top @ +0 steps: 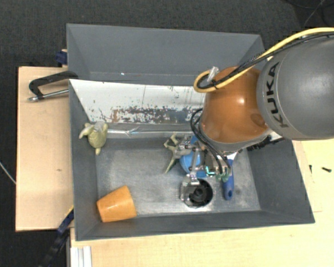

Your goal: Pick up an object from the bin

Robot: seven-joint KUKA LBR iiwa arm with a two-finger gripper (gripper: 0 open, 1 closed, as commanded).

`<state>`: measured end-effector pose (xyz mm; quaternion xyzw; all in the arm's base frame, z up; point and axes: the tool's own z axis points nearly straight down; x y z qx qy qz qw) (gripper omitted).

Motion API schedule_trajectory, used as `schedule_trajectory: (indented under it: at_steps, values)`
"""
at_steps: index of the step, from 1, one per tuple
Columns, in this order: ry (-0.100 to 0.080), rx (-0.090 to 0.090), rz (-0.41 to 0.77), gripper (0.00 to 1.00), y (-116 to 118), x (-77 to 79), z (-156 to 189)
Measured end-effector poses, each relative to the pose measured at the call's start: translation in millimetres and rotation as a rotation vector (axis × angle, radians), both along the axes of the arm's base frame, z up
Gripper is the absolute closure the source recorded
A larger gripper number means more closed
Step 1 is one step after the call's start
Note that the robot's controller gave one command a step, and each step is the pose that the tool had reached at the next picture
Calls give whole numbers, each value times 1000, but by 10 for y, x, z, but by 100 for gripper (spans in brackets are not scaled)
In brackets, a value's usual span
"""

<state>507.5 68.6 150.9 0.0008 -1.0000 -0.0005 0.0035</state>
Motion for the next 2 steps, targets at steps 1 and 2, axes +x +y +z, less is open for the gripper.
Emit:
schedule_trajectory:
  at_steps: [1, 2]
  values:
    - [-6, 8, 233, 0, -686, 341, -621]
    - [-16, -7, 261, 0, -582, 285, -637]
